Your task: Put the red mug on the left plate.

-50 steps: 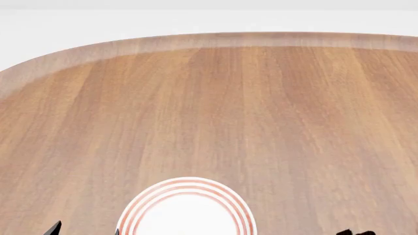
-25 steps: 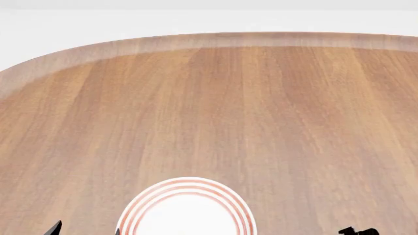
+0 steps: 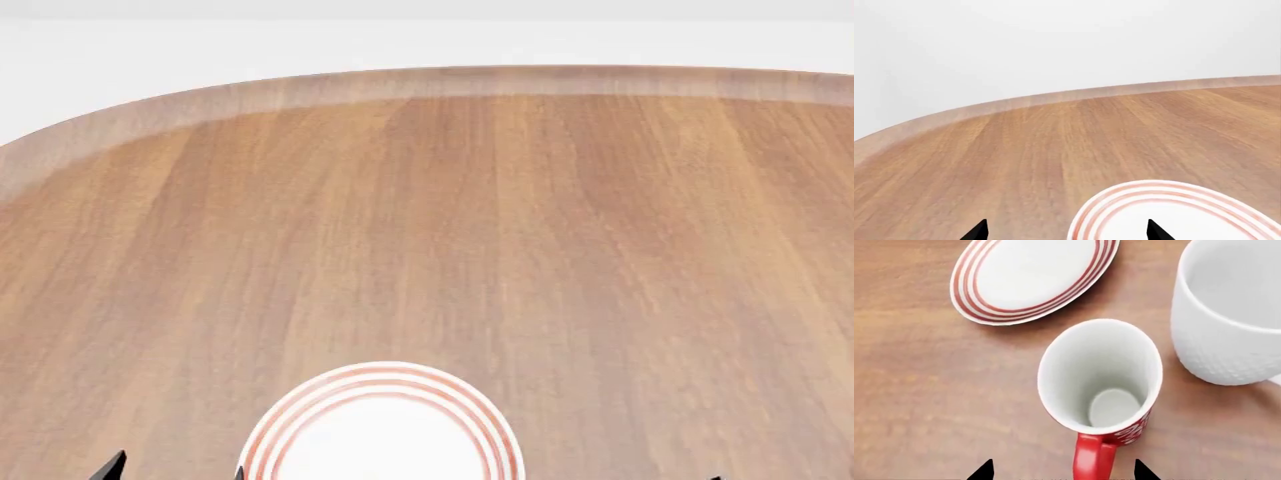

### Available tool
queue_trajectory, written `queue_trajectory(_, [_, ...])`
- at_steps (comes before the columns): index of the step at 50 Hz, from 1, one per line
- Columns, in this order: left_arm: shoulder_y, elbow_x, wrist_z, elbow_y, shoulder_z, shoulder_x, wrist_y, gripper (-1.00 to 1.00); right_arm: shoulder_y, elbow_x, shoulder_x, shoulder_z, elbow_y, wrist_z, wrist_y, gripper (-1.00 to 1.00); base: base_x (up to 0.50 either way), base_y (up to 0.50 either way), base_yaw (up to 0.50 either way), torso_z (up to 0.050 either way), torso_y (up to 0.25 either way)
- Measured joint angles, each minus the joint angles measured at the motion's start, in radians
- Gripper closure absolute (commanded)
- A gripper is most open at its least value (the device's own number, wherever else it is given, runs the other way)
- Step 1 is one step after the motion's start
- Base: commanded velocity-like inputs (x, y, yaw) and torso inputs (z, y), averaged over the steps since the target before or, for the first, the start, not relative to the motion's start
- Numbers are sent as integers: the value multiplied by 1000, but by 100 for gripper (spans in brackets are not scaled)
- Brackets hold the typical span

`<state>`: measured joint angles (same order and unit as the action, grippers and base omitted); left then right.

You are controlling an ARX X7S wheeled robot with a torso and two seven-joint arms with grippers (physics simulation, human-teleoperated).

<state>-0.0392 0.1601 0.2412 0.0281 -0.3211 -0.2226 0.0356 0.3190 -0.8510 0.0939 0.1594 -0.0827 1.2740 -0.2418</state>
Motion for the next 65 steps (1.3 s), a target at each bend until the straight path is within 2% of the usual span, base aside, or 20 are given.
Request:
queue_trajectory(1, [0,0,0,0,0,0,0,-100,0,-1,0,0,-3,-1,1,100,0,0,0,0,0])
queue_trajectory(22, [-2,16,3,3,-6,-5,4,-100,-8,-23,17,-23,64,38,-12,100,0,0,0,0,1])
queue_trajectory(48, [-6,28,8,3,-14,-13,8,-100,14,-137,64,-134,476,139,-166,100,0,0,0,0,0])
queue_trajectory(65, [-3,31,16,-3,-21,-19,10,-100,79,-191,70,-288,601,44,-249,100,0,0,0,0,0])
